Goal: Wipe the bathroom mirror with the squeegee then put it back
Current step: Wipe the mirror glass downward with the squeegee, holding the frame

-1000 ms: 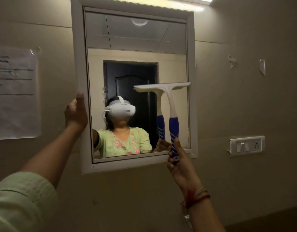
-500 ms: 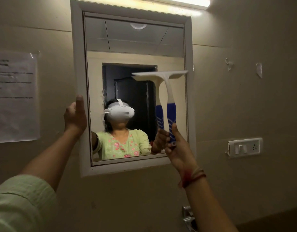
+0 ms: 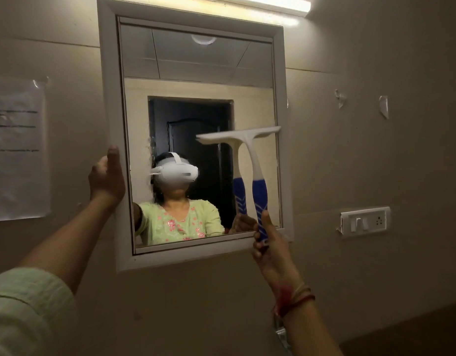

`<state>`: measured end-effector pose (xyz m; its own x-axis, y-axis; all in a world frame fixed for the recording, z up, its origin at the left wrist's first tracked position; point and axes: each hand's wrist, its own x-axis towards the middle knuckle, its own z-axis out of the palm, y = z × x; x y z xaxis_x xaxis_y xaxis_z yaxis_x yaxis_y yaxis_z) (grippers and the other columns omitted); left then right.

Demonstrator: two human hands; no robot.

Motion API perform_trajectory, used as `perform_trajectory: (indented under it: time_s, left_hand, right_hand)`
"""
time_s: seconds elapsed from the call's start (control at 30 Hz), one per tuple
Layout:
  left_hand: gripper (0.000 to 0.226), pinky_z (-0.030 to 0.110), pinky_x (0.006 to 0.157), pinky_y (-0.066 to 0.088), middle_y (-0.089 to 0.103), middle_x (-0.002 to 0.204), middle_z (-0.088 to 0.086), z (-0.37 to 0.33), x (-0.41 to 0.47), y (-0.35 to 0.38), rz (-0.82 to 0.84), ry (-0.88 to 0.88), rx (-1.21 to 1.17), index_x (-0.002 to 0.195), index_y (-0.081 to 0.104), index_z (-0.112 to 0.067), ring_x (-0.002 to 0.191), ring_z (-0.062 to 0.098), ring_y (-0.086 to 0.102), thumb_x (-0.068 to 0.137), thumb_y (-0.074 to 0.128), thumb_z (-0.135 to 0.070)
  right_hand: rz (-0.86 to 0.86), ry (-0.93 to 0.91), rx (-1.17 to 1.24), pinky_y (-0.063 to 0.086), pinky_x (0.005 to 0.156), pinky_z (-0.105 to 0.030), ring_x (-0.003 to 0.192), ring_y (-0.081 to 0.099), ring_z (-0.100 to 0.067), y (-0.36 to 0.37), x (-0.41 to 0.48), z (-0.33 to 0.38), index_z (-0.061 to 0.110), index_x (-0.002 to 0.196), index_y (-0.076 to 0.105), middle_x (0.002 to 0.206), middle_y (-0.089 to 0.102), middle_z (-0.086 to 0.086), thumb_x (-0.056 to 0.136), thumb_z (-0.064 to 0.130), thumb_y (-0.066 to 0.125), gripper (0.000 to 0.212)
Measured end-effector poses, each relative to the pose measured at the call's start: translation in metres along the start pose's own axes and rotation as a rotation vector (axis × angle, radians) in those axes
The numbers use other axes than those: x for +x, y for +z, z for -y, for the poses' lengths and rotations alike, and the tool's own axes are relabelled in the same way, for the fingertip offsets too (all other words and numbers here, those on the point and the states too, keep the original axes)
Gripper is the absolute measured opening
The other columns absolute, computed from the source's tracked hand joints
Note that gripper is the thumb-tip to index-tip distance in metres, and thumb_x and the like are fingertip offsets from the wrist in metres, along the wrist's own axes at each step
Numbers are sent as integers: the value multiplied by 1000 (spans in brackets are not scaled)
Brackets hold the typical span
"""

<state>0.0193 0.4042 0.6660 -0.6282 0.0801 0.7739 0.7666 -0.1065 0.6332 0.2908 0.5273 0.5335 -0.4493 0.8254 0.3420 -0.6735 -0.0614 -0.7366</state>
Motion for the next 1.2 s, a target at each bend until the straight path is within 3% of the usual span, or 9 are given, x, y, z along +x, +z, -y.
perform_trajectory:
  time_s: [0.13,0.27,0.53,0.77,1.0,1.2]
  left_hand:
    - [53,34,64,27,40,64,9,2,1,1,3,6,-7,57,33,-17,73,24,41,93,22,-54]
    - [54,33,66,28,45,75,17,1,1,0,-1,0,-3,60,36,-14,75,24,41,93,21,-55]
    - [52,33,64,26,41,66,12,0,0,0,0,3,-7,57,31,-18,73,23,39,94,22,-53]
    - [51,32,65,27,36,61,4,1,0,1,11,-14,-9,57,32,-20,74,21,40,94,22,-54]
    - [50,33,68,28,44,79,15,-3,-2,-1,14,-22,3,58,32,-21,77,21,41,93,22,-55]
    - [51,32,64,26,36,61,2,-1,0,1,-3,-38,5,57,29,-19,74,18,38,93,23,-54]
  right_hand:
    - [-115,99,20,34,40,-17,46,40,-5,-22,-26,-31,12,81,63,59,52,4,66,47,69,39]
    - [-154,163,25,35,39,-17,46,40,-7,-32,-41,-45,9,81,61,59,53,2,63,46,70,42]
    - [-36,112,85,35,39,-16,44,42,-5,-10,-25,-23,12,81,60,61,52,3,69,45,68,36]
    - [-133,210,67,35,37,-18,43,42,-6,-41,-52,-64,10,83,60,57,53,3,68,44,67,39]
    - [-60,245,135,37,38,-16,42,44,-4,-40,-50,-62,11,84,60,62,53,2,69,41,66,35]
    - [-54,150,98,37,39,-15,47,43,-5,-32,-32,-45,12,90,60,66,53,2,68,44,68,39]
